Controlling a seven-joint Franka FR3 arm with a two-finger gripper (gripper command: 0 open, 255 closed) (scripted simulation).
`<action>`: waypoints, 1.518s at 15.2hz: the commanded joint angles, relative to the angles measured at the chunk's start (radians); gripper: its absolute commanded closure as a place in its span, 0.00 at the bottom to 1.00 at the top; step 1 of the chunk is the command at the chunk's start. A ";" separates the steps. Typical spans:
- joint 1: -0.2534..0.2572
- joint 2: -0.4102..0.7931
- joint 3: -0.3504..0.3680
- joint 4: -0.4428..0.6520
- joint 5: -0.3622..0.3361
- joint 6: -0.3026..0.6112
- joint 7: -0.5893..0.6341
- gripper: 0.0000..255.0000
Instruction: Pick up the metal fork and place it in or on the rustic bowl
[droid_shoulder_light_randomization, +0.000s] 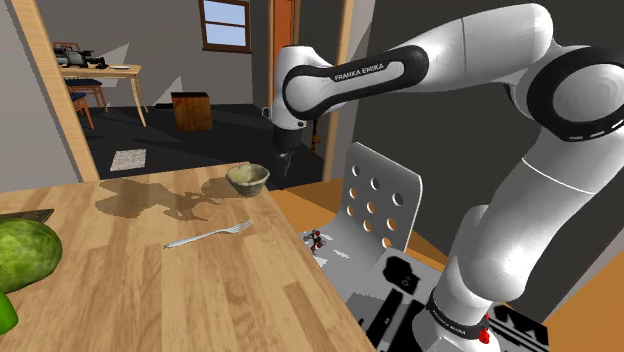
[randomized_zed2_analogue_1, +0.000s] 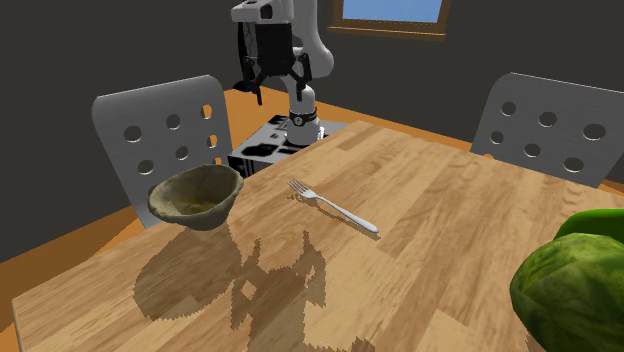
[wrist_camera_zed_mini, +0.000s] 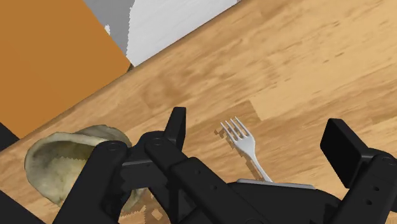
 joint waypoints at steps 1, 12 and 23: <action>0.011 0.081 0.013 0.049 -0.015 0.023 -0.018 0.00; 0.086 0.490 0.071 0.351 -0.135 0.072 -0.088 0.00; 0.108 0.615 0.073 0.380 -0.174 0.154 -0.095 0.00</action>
